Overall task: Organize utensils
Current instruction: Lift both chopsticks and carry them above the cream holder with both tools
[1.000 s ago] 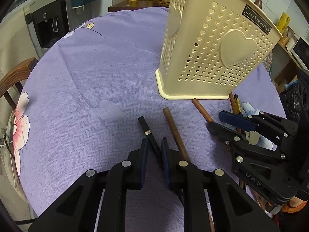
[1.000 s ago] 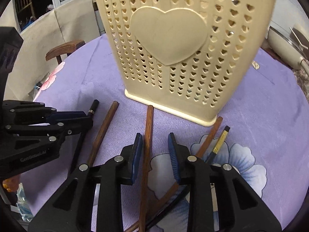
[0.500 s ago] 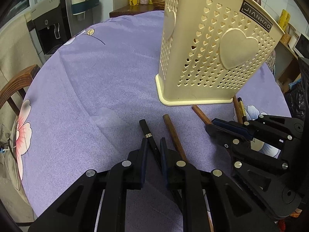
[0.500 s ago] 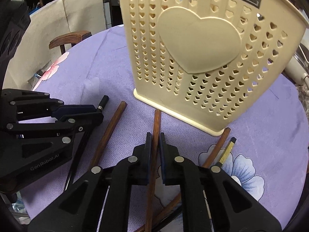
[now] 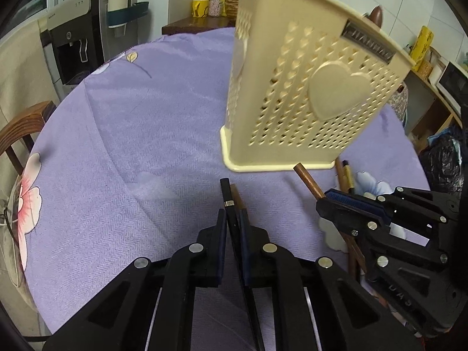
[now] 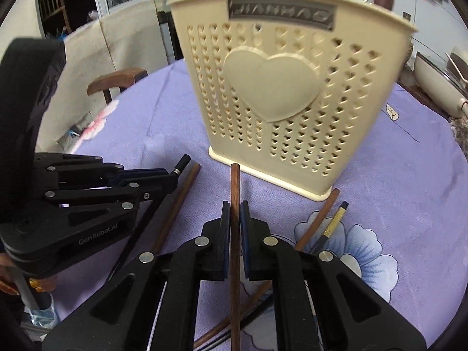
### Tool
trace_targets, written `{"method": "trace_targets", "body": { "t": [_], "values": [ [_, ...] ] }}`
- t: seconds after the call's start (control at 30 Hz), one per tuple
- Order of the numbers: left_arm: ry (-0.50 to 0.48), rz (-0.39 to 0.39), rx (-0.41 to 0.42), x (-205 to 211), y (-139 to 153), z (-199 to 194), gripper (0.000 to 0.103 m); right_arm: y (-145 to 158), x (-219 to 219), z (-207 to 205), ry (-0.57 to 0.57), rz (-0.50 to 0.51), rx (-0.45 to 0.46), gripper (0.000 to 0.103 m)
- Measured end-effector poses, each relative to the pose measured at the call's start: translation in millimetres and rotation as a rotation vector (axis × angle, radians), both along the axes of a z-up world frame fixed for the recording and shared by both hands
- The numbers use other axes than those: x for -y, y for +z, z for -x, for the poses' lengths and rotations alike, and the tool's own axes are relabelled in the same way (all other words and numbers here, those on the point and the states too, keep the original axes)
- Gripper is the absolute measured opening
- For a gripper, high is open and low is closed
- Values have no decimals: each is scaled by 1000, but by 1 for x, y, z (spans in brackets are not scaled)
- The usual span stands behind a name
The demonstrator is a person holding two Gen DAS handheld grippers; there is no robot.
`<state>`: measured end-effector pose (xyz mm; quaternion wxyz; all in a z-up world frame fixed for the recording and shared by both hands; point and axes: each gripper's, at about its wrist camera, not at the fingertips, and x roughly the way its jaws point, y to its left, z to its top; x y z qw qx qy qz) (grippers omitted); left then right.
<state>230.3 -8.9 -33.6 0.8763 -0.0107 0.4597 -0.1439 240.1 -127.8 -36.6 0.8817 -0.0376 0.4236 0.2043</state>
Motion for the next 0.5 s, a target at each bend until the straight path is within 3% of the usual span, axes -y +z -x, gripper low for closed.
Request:
{"method": "trace_targets", "body": {
  "t": [0.17,0.5],
  "values": [
    [-20,43,80,5,32,14,8,28,26,10,-6,-125,22,7],
    [-83,62,270,18,95,50,7,84,69,40,22,-223,114,7]
  ]
}}
